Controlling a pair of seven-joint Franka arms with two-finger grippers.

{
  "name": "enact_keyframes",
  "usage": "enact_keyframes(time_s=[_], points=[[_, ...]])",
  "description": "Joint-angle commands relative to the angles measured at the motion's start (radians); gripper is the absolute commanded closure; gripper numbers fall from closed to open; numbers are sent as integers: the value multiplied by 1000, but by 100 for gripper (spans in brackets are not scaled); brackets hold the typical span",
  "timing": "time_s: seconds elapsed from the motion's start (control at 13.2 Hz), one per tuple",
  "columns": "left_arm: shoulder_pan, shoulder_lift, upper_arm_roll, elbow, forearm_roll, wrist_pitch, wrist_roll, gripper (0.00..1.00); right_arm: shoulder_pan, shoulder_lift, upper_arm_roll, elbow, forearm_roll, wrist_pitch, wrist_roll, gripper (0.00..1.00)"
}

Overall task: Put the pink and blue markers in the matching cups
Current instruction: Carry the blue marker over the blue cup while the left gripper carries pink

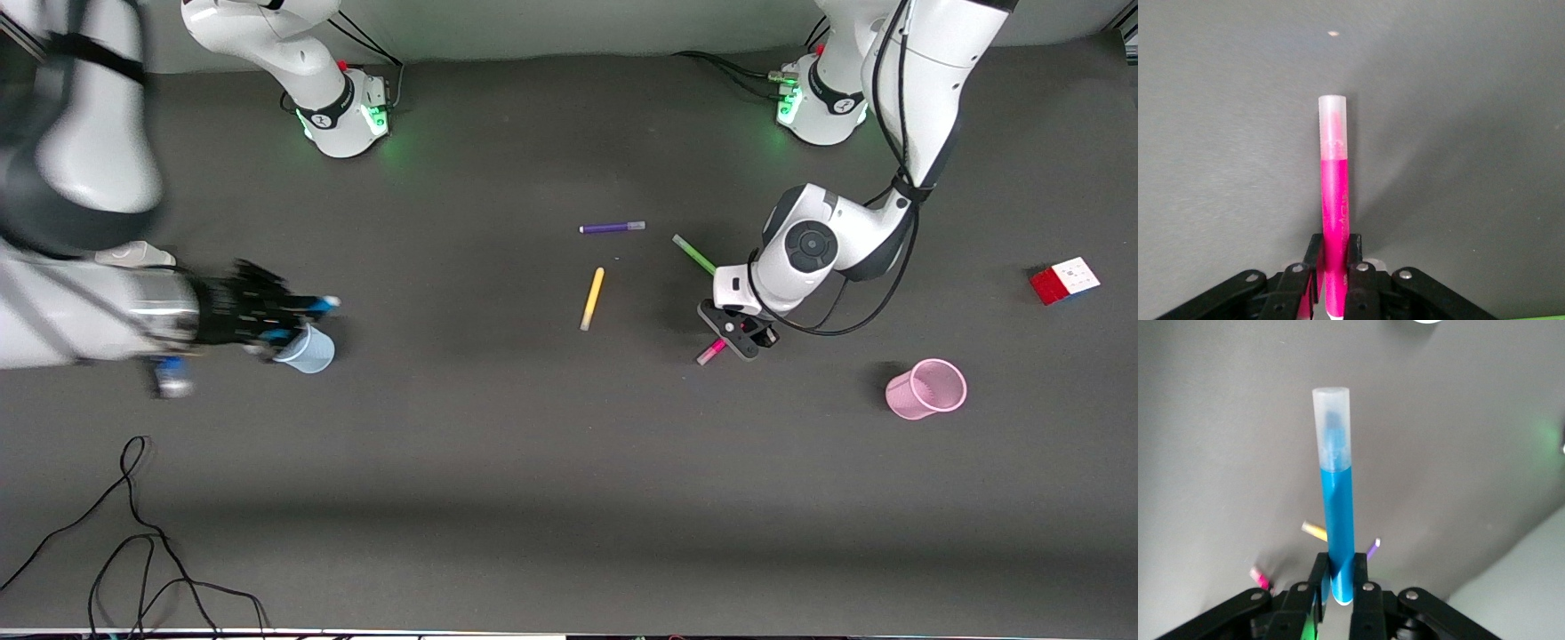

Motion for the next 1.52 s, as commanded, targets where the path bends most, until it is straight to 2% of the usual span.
enact_keyframes(time_s=[0.0,0.08,0.3,0.53,0.76,0.99,1.29,1.44], points=[[23,-53,-1,155,3,-245,-38,100,-131,-4,8,15,77,-139,-107,100],[43,-82,-1,209,-14,-345,-40,100,-154,-1,10,0,79,-188,-150,100],[103,-187,2,309,-94,-555,-40,100,-205,18,10,-83,80,-193,-274,100],[237,-274,1,405,-102,-799,-51,100,-264,74,11,-126,129,-204,-459,100],[360,-306,7,441,-96,-847,-119,100,-245,143,19,-144,116,-217,-552,100],[457,-329,10,447,-86,-860,-149,100,-254,137,14,-236,100,-227,-663,100],[469,-292,12,511,-57,-951,-147,100,-250,182,13,-261,86,-204,-755,100],[468,-245,18,586,-40,-1033,-152,100,-250,214,13,-261,79,-178,-763,100]])
